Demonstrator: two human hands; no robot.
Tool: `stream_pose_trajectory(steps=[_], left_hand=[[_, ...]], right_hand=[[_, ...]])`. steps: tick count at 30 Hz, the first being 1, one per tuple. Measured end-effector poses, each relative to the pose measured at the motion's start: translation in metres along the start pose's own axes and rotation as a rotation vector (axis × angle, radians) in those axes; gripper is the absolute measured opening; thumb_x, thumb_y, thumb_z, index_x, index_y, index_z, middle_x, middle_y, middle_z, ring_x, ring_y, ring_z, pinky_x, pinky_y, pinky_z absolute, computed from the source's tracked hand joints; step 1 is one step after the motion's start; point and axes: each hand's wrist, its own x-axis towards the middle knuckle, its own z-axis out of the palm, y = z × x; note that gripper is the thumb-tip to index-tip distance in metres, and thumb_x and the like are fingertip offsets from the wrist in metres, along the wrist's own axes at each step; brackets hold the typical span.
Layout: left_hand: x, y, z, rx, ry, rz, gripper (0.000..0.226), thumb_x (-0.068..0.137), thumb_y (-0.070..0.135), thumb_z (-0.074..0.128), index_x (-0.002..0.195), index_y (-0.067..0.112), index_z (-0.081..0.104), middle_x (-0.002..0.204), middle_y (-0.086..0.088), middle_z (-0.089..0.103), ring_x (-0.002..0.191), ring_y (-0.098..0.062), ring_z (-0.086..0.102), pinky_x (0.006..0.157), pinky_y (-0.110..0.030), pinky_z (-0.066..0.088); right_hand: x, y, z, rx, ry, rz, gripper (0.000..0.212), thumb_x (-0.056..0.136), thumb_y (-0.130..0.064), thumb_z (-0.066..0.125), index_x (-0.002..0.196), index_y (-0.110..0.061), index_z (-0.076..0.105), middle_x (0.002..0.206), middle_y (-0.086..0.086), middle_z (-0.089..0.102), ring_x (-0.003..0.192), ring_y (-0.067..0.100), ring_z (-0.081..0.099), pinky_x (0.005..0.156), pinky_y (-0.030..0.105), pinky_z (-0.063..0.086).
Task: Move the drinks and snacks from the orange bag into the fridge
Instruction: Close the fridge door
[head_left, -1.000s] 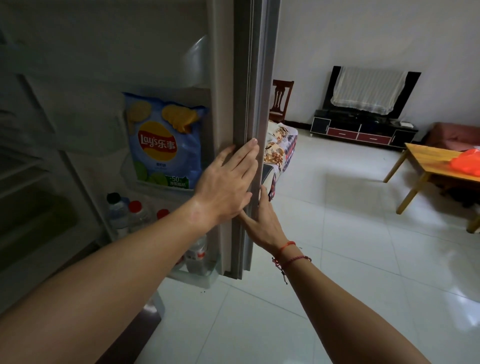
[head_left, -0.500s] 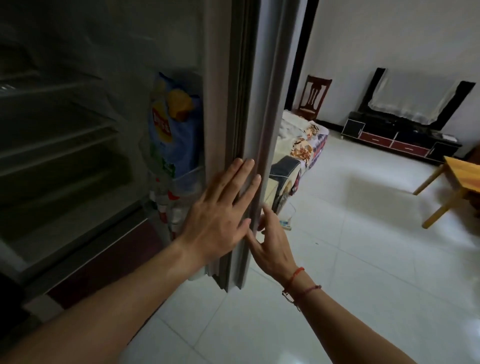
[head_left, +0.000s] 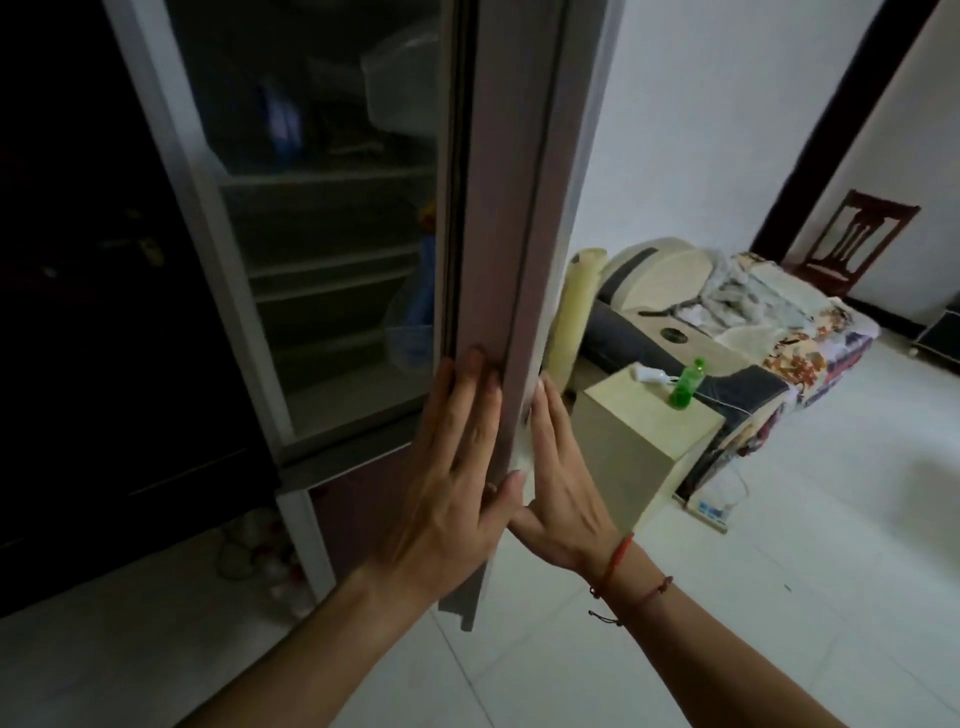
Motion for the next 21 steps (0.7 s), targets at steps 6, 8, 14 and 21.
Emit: stream_pose_trajectory(steps=[6, 8, 14, 21], left_hand=[[-0.010, -0.047, -0.043, 0.016, 0.079, -0.189, 0.082, 0.100, 0.024, 0.053, 0.157, 0.020, -0.006, 0.165, 0.006, -0.009, 0.152, -0.012, 0.007, 0.114, -0.035, 0.033], [-0.009, -0.061, -0.057, -0.010, 0.112, -0.227, 0.083, 0.100, 0.018, 0.052, 0.156, 0.024, -0.009, 0.165, 0.007, -0.010, 0.151, -0.007, 0.002, 0.116, -0.019, 0.023], [0.000, -0.100, -0.082, -0.048, 0.218, -0.439, 0.078, 0.101, 0.014, 0.048, 0.153, 0.032, -0.008, 0.163, 0.009, -0.002, 0.131, 0.031, 0.000, 0.091, 0.012, 0.019], [0.022, -0.149, -0.097, -0.085, 0.290, -0.561, 0.083, 0.100, 0.012, 0.049, 0.154, 0.029, -0.010, 0.164, 0.009, -0.001, 0.148, 0.003, 0.001, 0.113, -0.005, 0.007]], right_hand=[[0.053, -0.034, 0.048, -0.019, -0.046, -0.115, 0.097, 0.091, -0.078, 0.031, 0.156, -0.030, -0.023, 0.168, 0.013, -0.013, 0.157, 0.023, -0.002, 0.124, 0.048, 0.017], [0.074, -0.042, 0.062, -0.060, -0.030, -0.145, 0.095, 0.093, -0.074, 0.035, 0.157, -0.029, -0.019, 0.168, 0.016, -0.013, 0.157, 0.024, -0.004, 0.125, 0.045, 0.012], [0.136, -0.054, 0.097, -0.139, -0.015, -0.191, 0.080, 0.099, -0.063, 0.034, 0.159, -0.032, -0.009, 0.166, 0.022, -0.012, 0.155, 0.035, -0.010, 0.124, 0.057, 0.010], [0.182, -0.062, 0.140, -0.177, -0.023, -0.214, 0.076, 0.100, -0.057, 0.038, 0.159, -0.031, -0.004, 0.165, 0.028, -0.010, 0.154, 0.042, -0.008, 0.123, 0.053, 0.010]])
